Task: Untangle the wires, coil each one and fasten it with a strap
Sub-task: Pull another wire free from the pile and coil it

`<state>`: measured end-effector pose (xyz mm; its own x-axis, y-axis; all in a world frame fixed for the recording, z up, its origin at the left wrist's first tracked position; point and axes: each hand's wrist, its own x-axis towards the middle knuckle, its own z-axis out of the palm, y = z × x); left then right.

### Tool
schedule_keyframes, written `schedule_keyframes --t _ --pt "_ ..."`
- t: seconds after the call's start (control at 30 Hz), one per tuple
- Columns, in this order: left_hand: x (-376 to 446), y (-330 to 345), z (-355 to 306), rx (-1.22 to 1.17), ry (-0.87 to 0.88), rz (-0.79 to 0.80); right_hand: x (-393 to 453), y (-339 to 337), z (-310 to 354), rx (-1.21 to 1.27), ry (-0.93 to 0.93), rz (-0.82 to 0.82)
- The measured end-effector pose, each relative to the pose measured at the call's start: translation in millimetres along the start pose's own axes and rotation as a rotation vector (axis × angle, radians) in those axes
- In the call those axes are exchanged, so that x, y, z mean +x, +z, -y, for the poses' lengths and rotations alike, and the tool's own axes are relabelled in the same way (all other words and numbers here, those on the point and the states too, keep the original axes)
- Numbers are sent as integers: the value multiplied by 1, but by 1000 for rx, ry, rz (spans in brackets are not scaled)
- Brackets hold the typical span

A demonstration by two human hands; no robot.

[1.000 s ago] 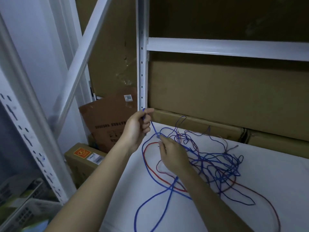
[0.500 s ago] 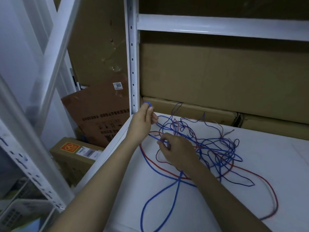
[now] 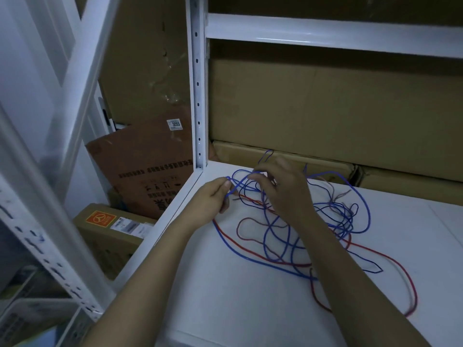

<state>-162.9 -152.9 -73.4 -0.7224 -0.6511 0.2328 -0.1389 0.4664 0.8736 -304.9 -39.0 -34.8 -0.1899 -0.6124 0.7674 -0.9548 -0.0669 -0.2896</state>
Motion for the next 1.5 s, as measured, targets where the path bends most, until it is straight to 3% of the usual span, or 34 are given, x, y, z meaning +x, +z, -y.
schedule_keyframes --t 0.07,0.2,0.4,0.53,0.7,0.87,1.0,1.1,1.27,1.4,1.5 --pt "-6 -1 -5 -229 -39 65 8 2 -3 34 -35 -31" --pt "-18 -7 -13 -588 -65 162 19 9 -9 285 123 53" --pt "-24 -12 -26 -771 -136 279 20 36 -4 498 306 185" --pt "-21 -8 -28 -958 -214 160 -2 49 -3 542 362 261" --pt "-10 -8 -31 -1075 -249 -50 -27 54 -10 397 365 461" --pt "-2 -4 -36 -1141 -122 -138 -42 56 -6 252 252 610" --pt "5 2 -32 -977 -13 -166 -49 53 -4 238 168 670" --pt "9 3 -22 -757 -10 -150 -49 46 -1 301 115 572" --pt "-2 8 -13 -255 -2 -22 -47 35 0 390 76 484" --pt "-7 6 -8 372 8 17 -42 25 1 365 26 471" --pt "-11 -1 -7 479 7 -7 -33 17 -5 372 52 498"
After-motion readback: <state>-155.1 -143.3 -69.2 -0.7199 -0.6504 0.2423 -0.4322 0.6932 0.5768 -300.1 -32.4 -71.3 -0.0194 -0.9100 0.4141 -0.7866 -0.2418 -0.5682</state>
